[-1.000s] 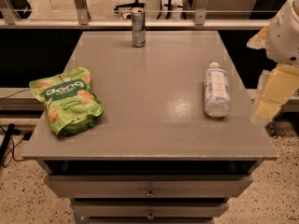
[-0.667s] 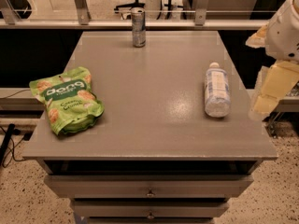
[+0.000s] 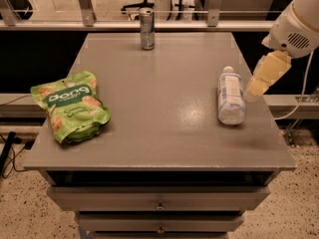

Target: Move blue plastic bottle near green rice chip bag

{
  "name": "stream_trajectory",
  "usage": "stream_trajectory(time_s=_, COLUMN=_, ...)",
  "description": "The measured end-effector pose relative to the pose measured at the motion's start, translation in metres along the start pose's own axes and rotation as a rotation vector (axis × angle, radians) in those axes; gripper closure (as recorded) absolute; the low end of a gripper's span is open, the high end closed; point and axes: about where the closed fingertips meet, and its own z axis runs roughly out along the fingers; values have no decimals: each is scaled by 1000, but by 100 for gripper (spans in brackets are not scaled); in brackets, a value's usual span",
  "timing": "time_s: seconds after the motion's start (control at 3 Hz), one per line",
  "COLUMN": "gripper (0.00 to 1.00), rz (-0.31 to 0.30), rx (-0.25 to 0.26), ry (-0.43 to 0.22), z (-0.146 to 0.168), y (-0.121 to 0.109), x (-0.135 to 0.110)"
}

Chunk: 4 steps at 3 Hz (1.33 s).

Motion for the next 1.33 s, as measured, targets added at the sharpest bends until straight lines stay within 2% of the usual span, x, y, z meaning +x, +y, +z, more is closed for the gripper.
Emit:
stream_trajectory(time_s=0.33, gripper=0, rz=130, rx=29, ry=29, z=24, y=-20, x=-5)
stream_trajectory(time_s=0.67, gripper=0, rz=342, rx=30, ry=90, z=56, y=-29, x=-12)
stream_trajectory(time_s=1.33, gripper=0, rz=578, rx=6, ry=130, z=83, y=-22, x=-25)
